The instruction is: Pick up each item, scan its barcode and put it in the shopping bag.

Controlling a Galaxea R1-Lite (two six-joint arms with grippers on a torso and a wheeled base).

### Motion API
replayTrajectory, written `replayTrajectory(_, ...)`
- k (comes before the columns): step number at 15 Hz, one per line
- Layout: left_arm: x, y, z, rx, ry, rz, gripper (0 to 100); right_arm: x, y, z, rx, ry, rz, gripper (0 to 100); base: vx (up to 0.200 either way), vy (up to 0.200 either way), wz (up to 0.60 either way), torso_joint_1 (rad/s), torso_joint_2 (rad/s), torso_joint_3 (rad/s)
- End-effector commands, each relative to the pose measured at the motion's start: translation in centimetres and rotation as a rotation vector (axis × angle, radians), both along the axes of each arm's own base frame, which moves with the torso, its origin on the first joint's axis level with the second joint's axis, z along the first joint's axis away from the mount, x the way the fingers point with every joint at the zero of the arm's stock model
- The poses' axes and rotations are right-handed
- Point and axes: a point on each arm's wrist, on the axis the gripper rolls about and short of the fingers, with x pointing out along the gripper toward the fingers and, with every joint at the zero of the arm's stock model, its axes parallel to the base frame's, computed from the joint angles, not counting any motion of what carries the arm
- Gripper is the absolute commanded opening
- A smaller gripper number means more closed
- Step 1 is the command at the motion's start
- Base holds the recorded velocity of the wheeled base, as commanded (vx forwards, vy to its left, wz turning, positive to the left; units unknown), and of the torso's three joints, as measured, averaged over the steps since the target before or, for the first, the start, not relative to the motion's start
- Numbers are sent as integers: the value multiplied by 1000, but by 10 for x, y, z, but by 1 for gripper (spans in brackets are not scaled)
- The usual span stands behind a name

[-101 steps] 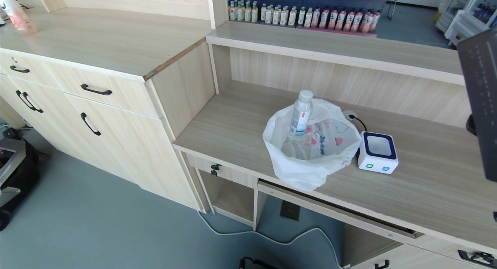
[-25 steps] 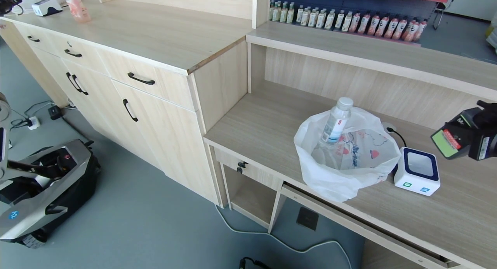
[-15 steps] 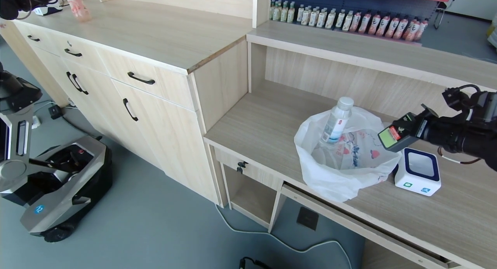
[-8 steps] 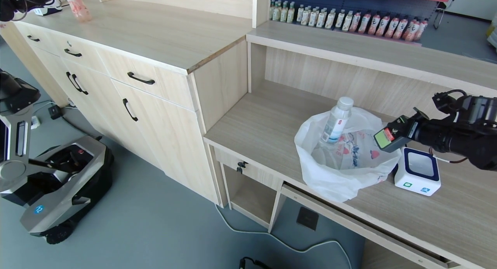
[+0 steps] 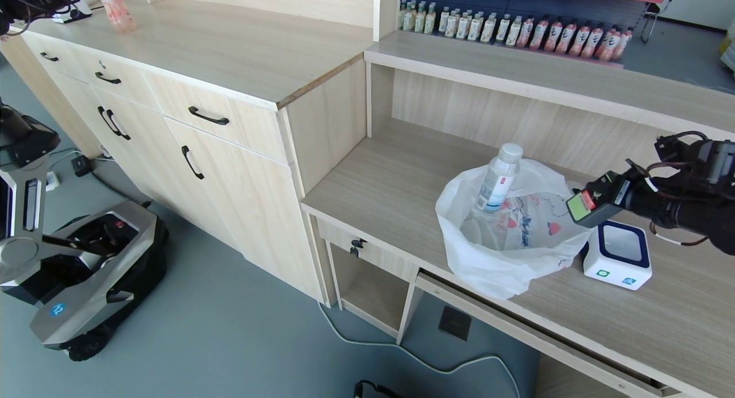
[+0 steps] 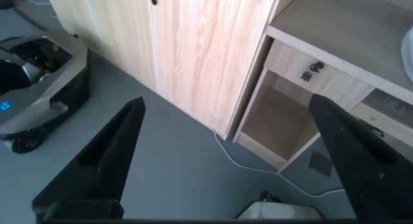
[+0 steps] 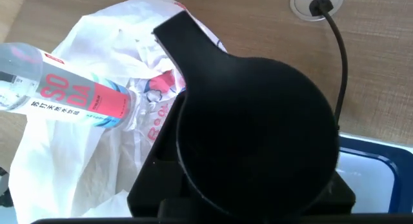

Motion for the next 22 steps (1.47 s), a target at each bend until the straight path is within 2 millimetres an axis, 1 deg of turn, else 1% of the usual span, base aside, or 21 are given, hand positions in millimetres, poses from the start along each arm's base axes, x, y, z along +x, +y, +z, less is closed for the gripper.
replayTrajectory(1, 0, 0, 0, -1, -1, 0, 100, -14, 3, 6, 0, -3, -4, 0, 0, 0, 0, 0, 0, 0)
replayTrajectory(2, 0, 0, 0, -1, -1, 0, 100, -15, 3, 1, 10, 14, -8, 0, 0, 0, 0, 0, 0, 0)
replayTrajectory(4, 0, 0, 0, -1, -1, 0, 100, -17, 2, -2, 12, 26, -32, 0, 0, 0, 0, 0, 0, 0)
replayTrajectory(9, 0, 0, 0, -1, -1, 0, 100, -12, 0, -8, 8, 36, -52, 0, 0, 0, 0, 0, 0, 0)
replayTrajectory(12, 0, 0, 0, -1, -1, 2, 100, -11, 0, -16, 21, 59, -56, 0, 0, 0, 0, 0, 0, 0)
replayTrajectory(22, 0, 0, 0, -1, -1, 0, 100, -11, -4, -18, 14, 47, -67, 0, 0, 0, 0, 0, 0, 0)
